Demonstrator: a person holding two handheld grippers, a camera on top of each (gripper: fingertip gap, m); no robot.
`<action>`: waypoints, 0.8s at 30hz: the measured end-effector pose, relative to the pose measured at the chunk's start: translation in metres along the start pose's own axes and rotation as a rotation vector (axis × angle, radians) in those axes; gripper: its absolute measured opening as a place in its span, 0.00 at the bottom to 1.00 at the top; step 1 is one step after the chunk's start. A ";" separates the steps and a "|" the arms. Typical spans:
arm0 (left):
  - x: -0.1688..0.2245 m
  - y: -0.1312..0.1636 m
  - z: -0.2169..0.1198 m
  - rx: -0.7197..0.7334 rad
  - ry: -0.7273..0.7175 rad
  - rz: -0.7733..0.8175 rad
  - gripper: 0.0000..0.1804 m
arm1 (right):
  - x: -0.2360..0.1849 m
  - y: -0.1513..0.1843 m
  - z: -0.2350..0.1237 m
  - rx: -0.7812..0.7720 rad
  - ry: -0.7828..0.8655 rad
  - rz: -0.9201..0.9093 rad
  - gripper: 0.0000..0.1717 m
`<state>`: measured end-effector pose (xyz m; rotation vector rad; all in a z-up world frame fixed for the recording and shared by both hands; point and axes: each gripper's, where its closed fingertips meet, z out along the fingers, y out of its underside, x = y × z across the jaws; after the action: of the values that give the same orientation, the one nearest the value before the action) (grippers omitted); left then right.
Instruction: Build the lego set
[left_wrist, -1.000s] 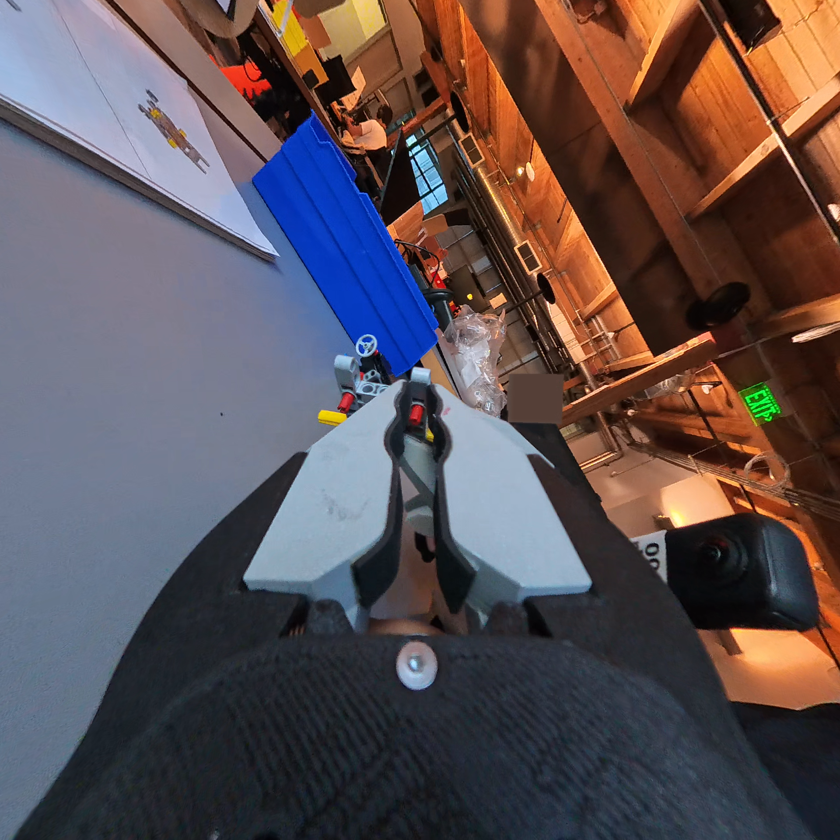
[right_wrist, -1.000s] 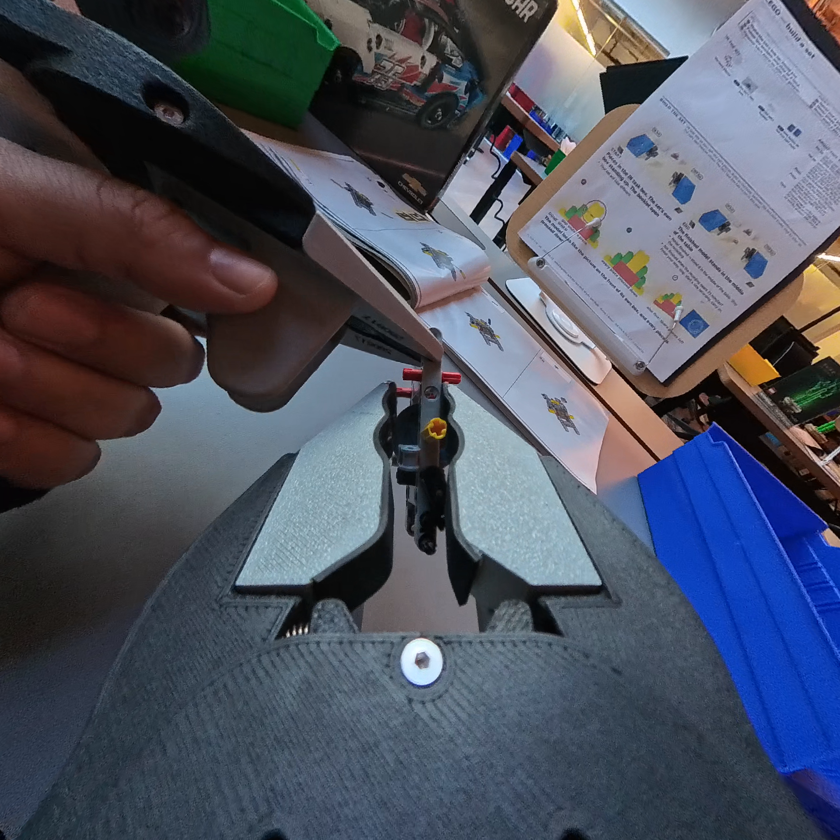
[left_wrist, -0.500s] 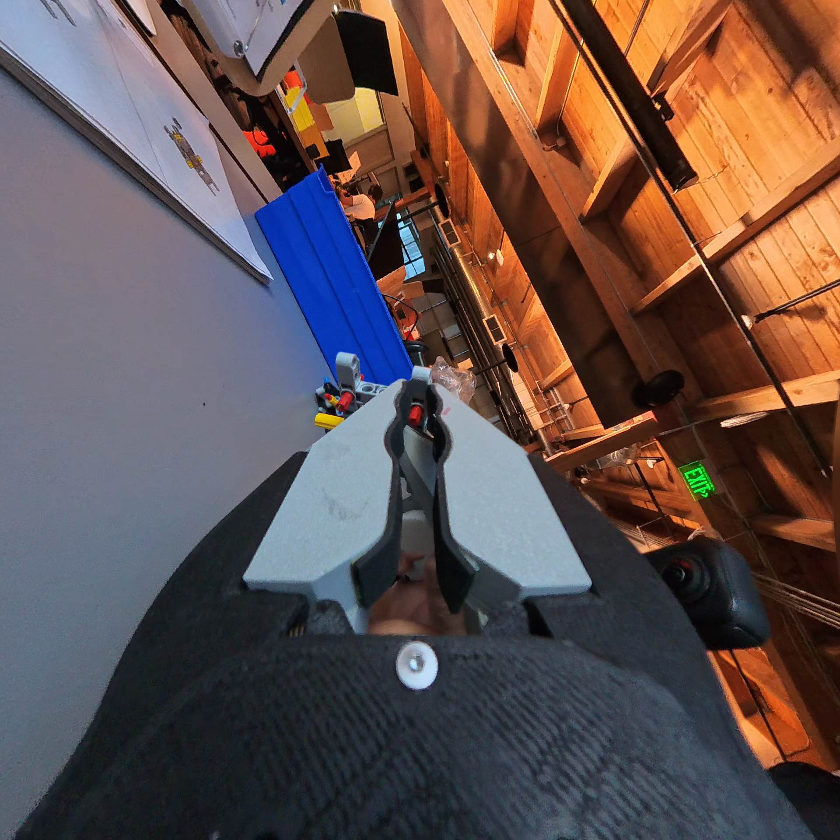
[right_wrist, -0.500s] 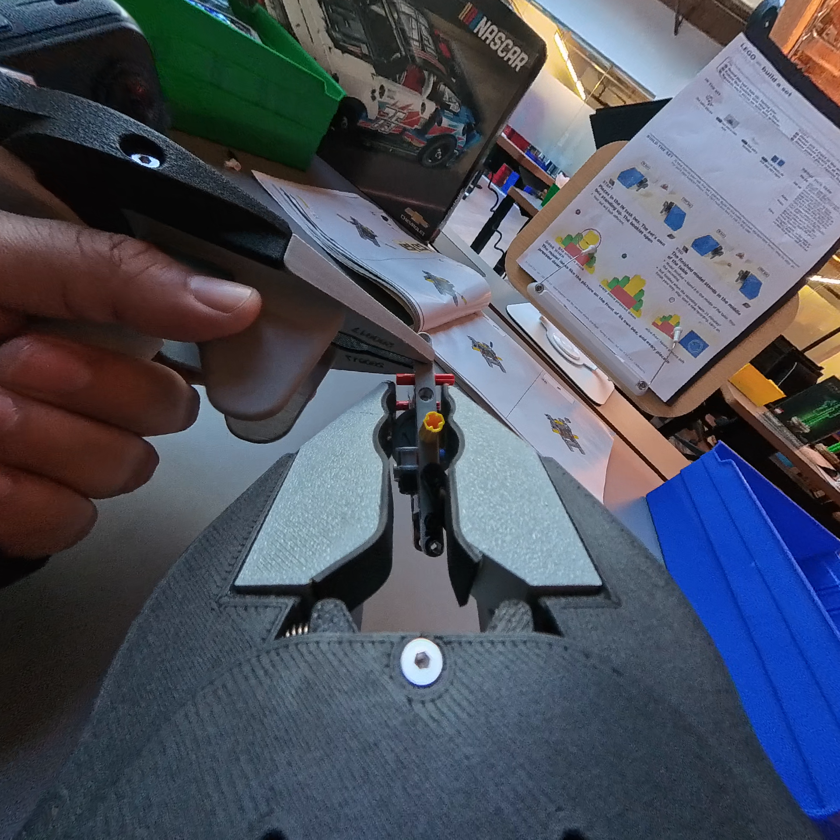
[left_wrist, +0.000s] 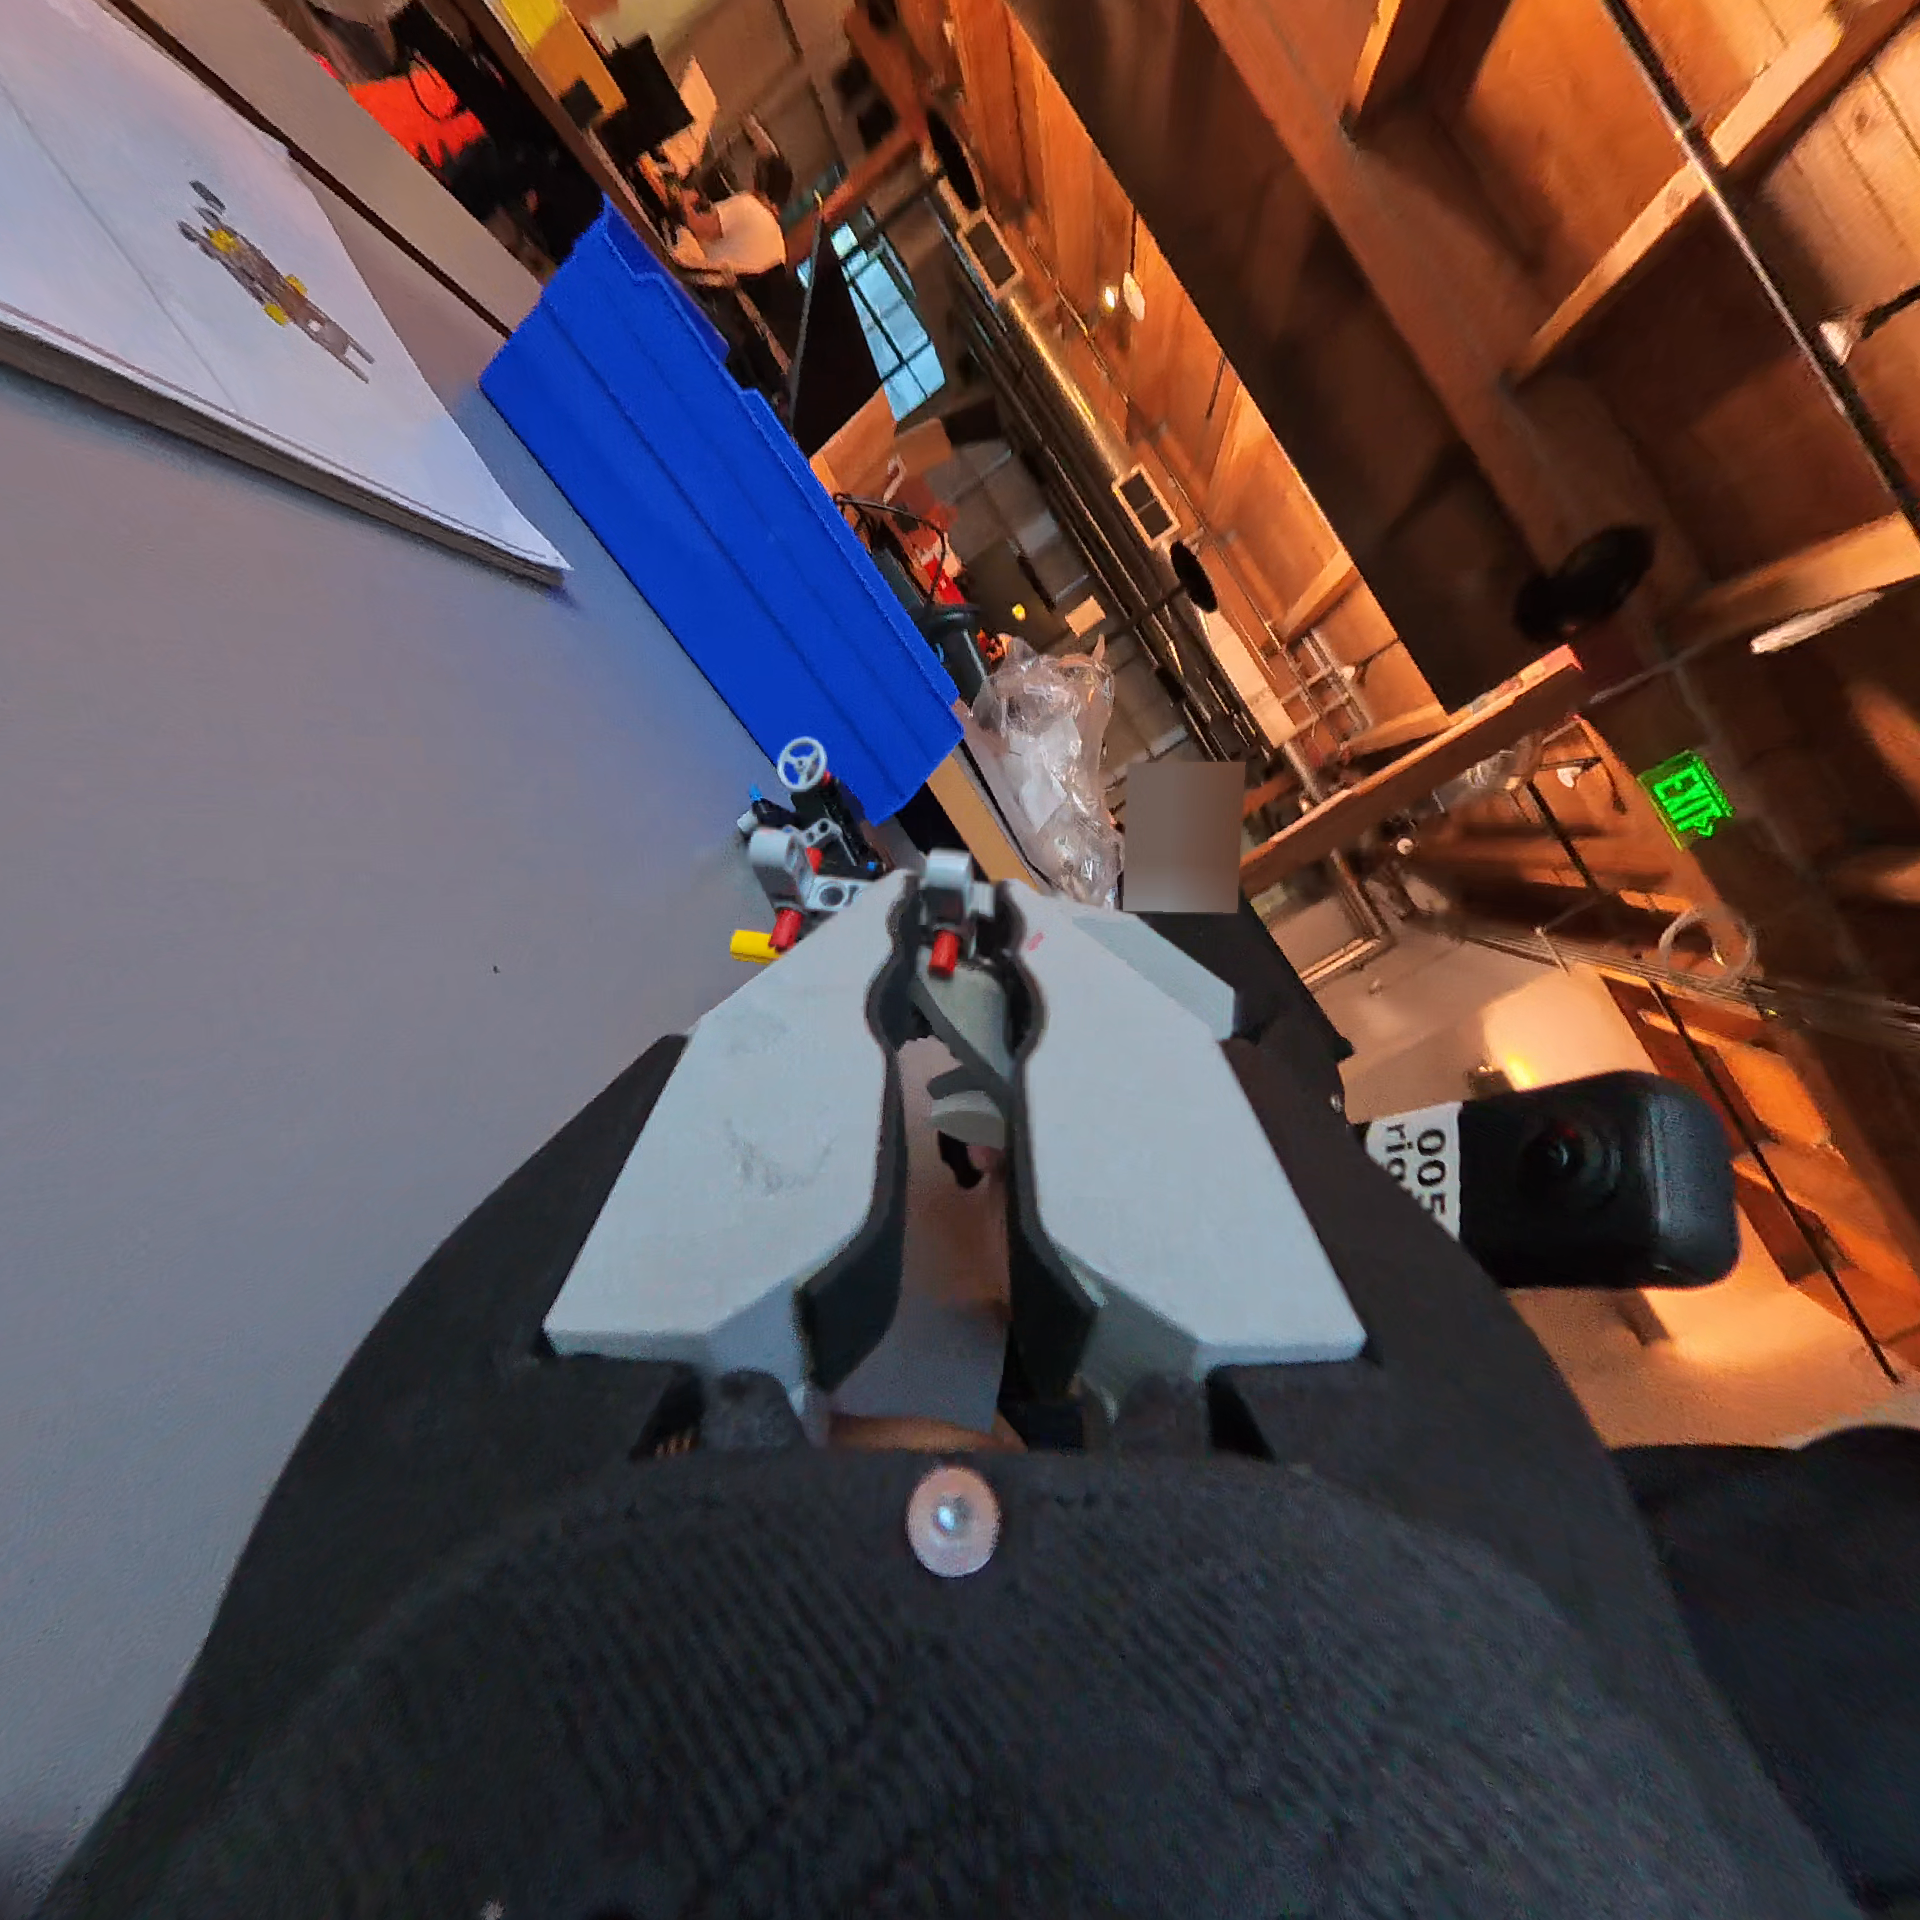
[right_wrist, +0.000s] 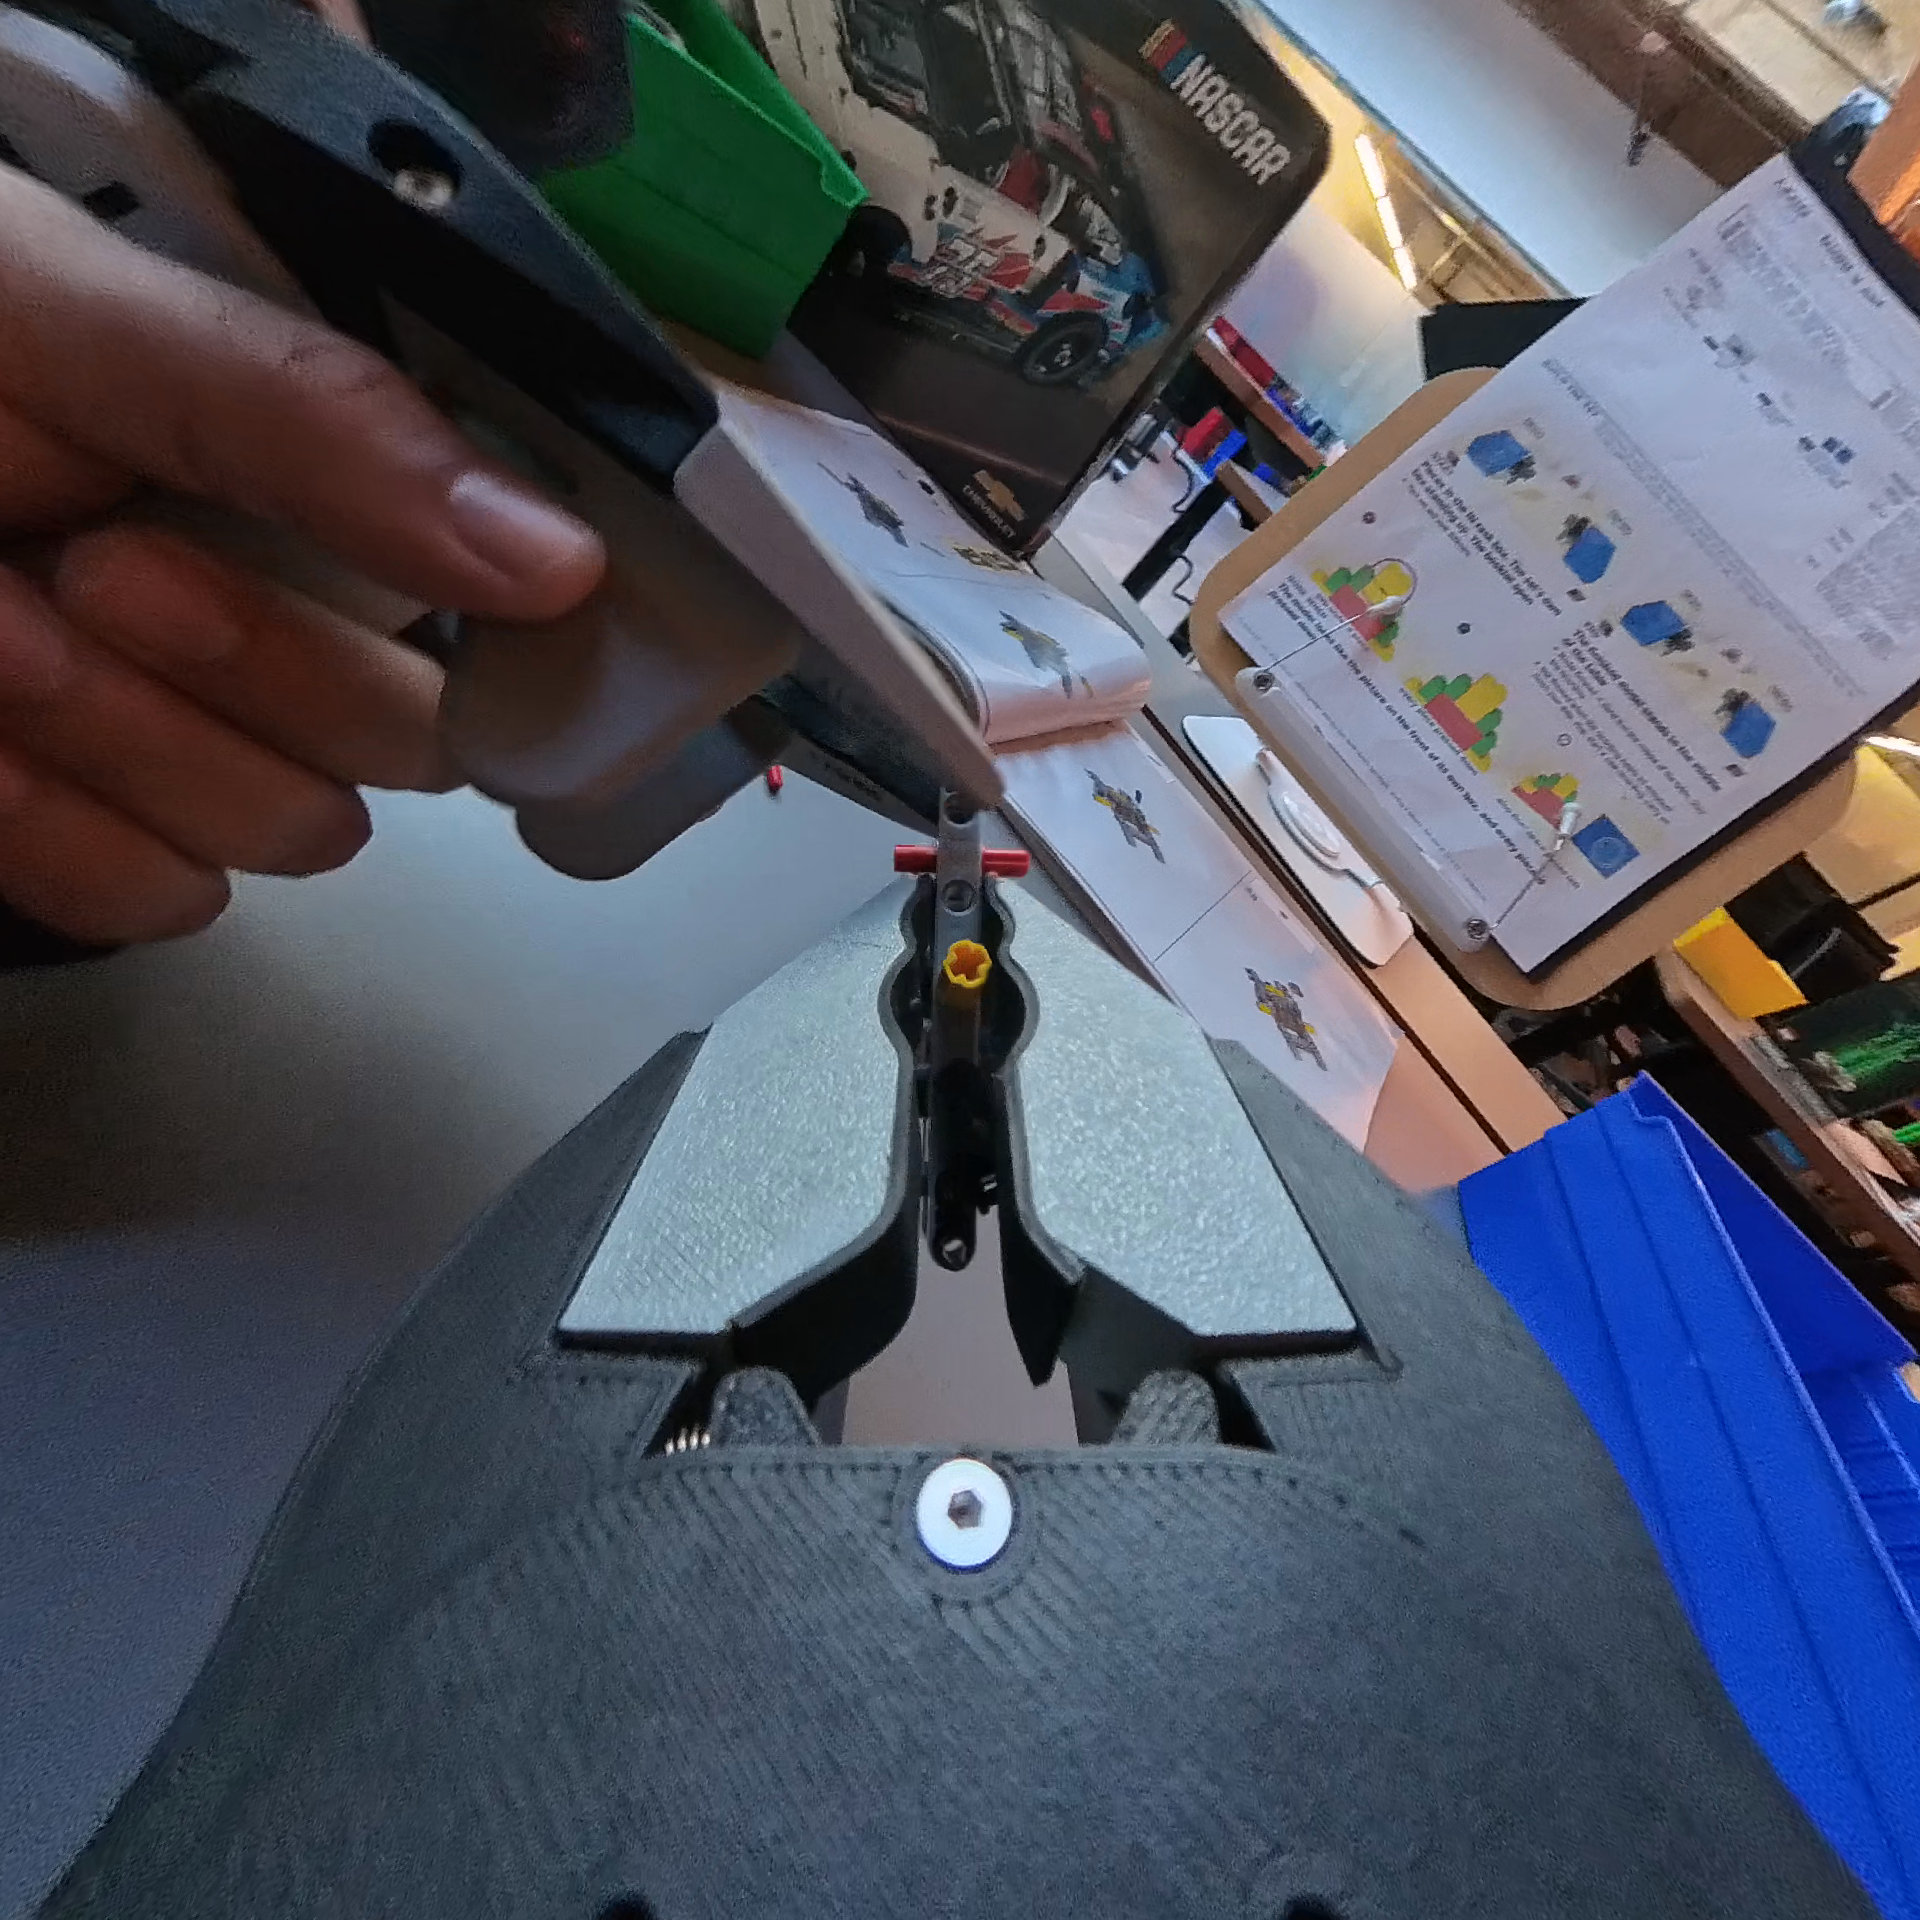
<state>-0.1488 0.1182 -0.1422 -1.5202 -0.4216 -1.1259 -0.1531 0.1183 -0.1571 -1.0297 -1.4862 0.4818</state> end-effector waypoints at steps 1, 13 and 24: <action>0.001 -0.001 0.001 -0.019 0.012 -0.007 0.11 | -0.002 0.001 0.000 -0.005 -0.022 -0.010 0.03; 0.004 0.016 0.005 -0.234 0.037 0.054 0.03 | -0.008 0.005 -0.012 0.026 -0.123 -0.082 0.03; 0.007 0.021 0.008 -0.258 0.064 0.055 0.03 | -0.004 0.008 -0.019 0.040 -0.146 -0.040 0.03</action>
<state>-0.1256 0.1169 -0.1470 -1.7027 -0.1940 -1.2175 -0.1331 0.1143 -0.1615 -0.9487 -1.6168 0.5660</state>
